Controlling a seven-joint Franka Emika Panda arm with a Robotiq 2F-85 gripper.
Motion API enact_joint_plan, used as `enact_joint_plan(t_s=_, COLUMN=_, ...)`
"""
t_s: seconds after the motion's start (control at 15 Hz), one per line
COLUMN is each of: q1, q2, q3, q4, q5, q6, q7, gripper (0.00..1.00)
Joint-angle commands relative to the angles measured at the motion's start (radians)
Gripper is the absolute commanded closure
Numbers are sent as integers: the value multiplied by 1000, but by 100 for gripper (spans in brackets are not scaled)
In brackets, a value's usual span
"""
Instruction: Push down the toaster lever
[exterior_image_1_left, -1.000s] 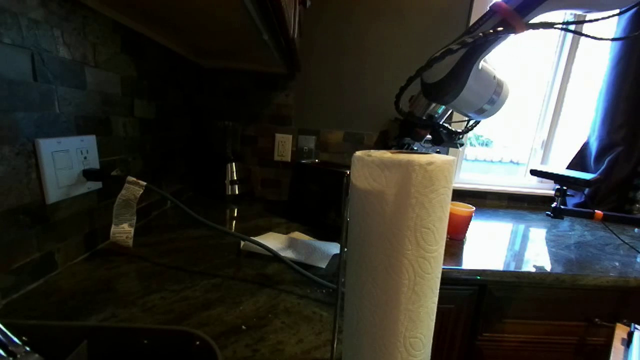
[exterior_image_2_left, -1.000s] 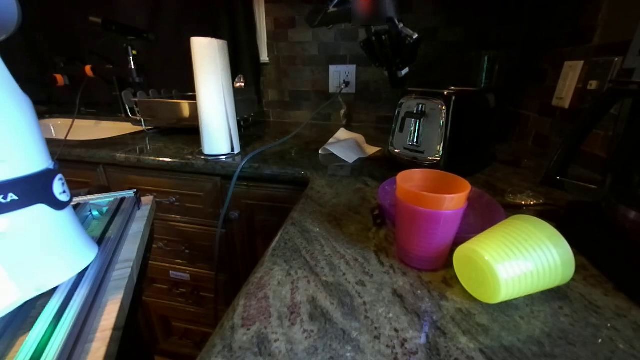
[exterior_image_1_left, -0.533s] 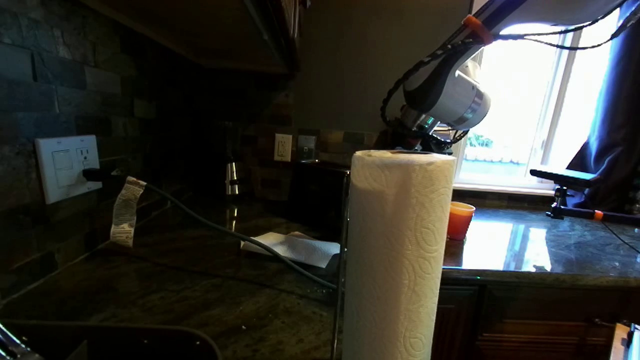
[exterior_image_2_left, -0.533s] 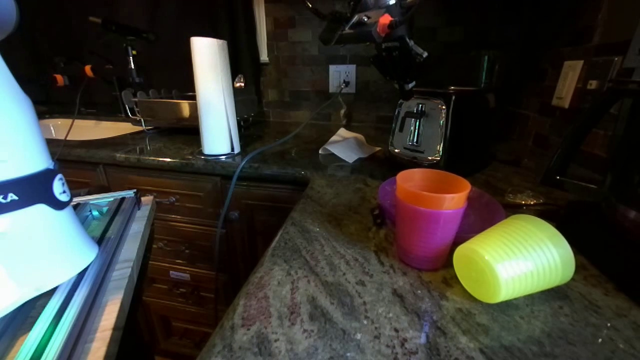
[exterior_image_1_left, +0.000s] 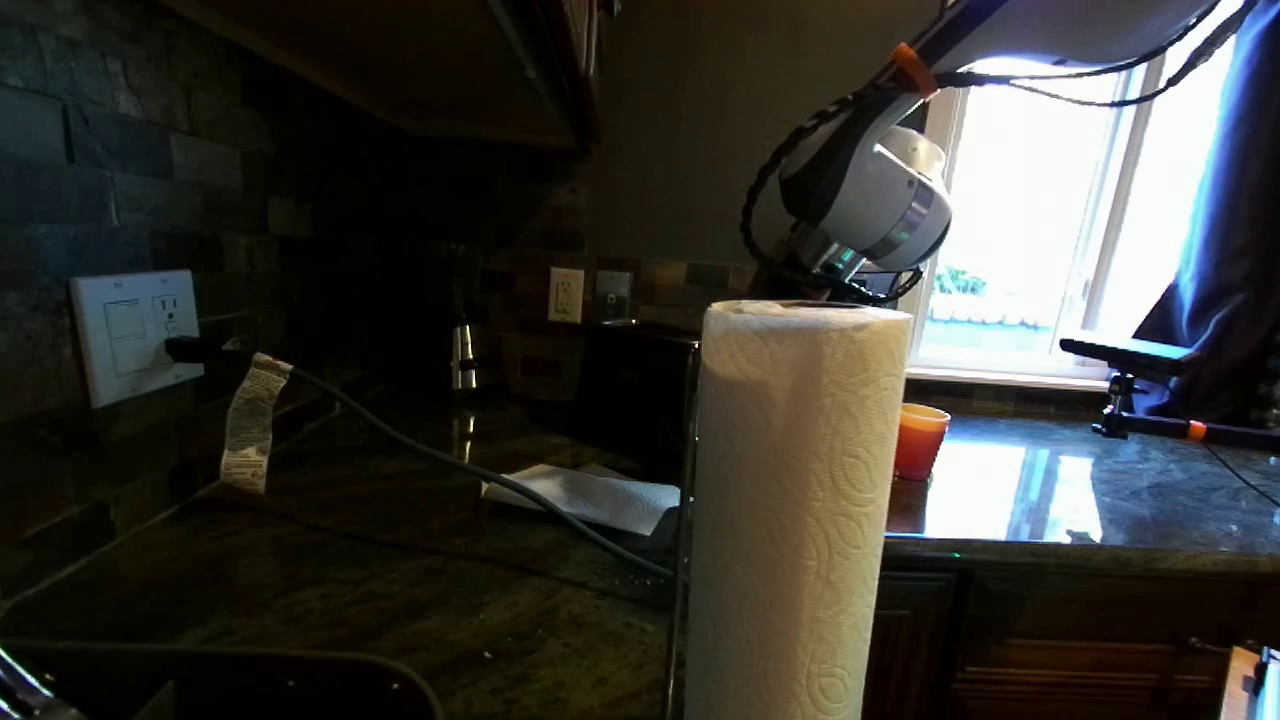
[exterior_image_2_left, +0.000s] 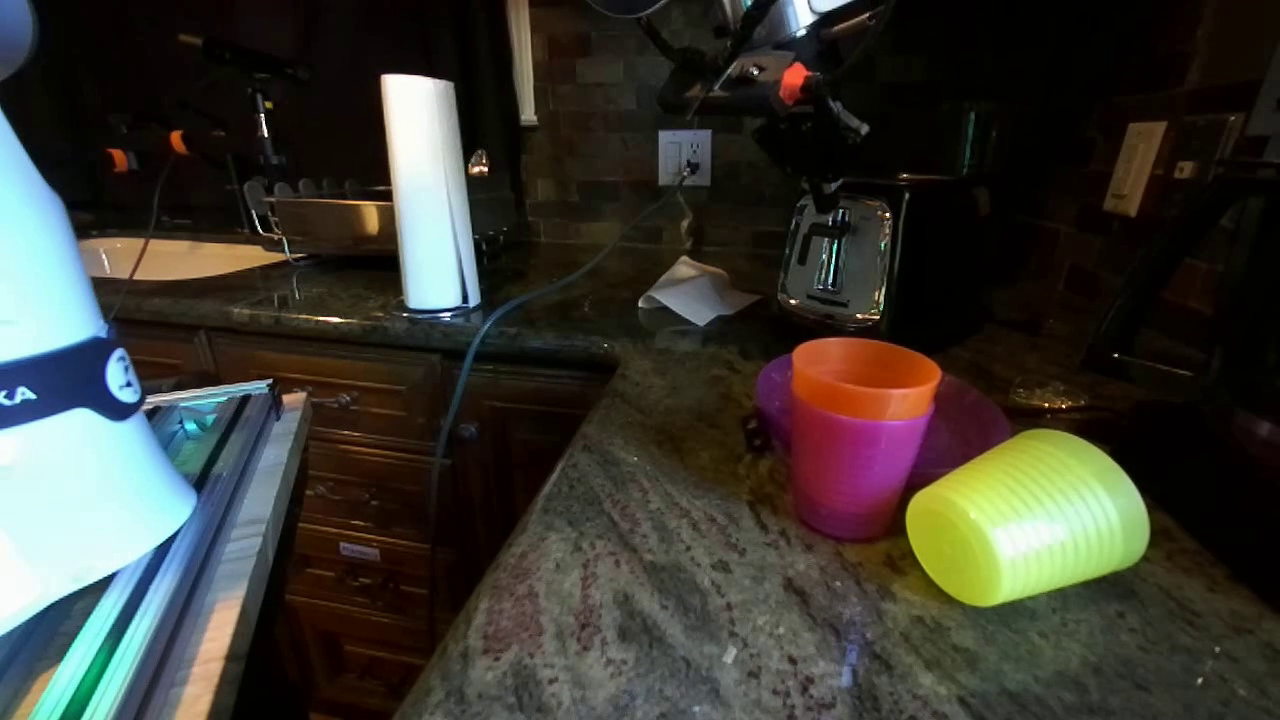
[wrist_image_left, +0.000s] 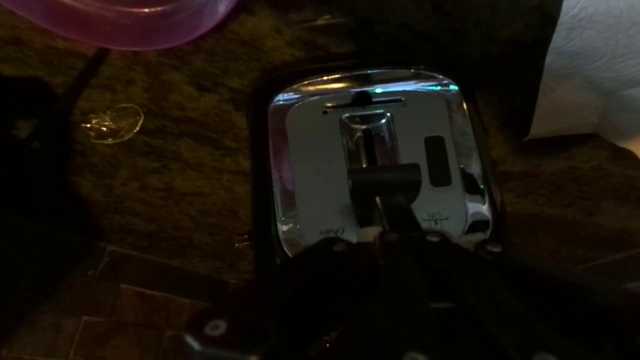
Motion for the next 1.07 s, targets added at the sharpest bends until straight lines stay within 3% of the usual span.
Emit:
enact_joint_plan(t_s=0.0, q1=-8, q2=44, q3=22, q4=37, q5=119, q6=1, q7=-113, gripper=100)
enact_joint_plan(t_s=0.47, q1=-33, q2=139, q3=26, q4=57, q5=189, q6=8, q7=-194, gripper=100)
enact_joint_plan(t_s=1.0, q1=-85, q2=253, q3=85, q4=103, q5=371, q6=-3, q7=-347, gripper=100)
